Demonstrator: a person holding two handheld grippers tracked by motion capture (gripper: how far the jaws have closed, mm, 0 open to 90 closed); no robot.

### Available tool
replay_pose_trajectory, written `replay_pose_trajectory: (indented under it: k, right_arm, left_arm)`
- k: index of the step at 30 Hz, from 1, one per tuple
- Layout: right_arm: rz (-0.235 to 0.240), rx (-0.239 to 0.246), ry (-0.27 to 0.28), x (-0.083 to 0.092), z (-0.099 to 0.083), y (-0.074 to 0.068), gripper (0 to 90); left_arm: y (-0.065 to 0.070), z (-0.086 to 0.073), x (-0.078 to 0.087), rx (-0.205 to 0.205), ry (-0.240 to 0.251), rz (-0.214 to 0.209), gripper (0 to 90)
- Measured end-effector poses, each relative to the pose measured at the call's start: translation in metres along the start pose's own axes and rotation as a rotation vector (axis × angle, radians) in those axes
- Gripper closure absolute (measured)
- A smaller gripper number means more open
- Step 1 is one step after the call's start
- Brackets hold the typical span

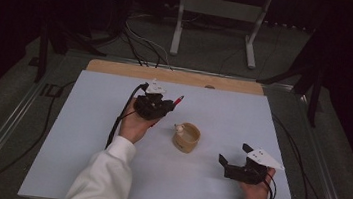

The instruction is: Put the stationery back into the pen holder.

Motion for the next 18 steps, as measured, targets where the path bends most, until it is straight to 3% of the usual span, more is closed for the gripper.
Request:
replay_pose_trajectory:
  k: [18]
  right_arm:
    - [0.002,0.003,-0.001,0.000,0.000,-0.001,0.0]
  left_arm:
    - [0.025,0.009,-0.013,-0.006,0.009,-0.051,80.4]
Point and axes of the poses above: each handheld gripper's, and its own axes: x roughly backward along the jaws, z roughly out of its top, y roughly to its right, the point moved 8 cm from there along -x, roughly forward along the jaws, and after that the axes turned 14 degrees about x, right-handed, at the moved point
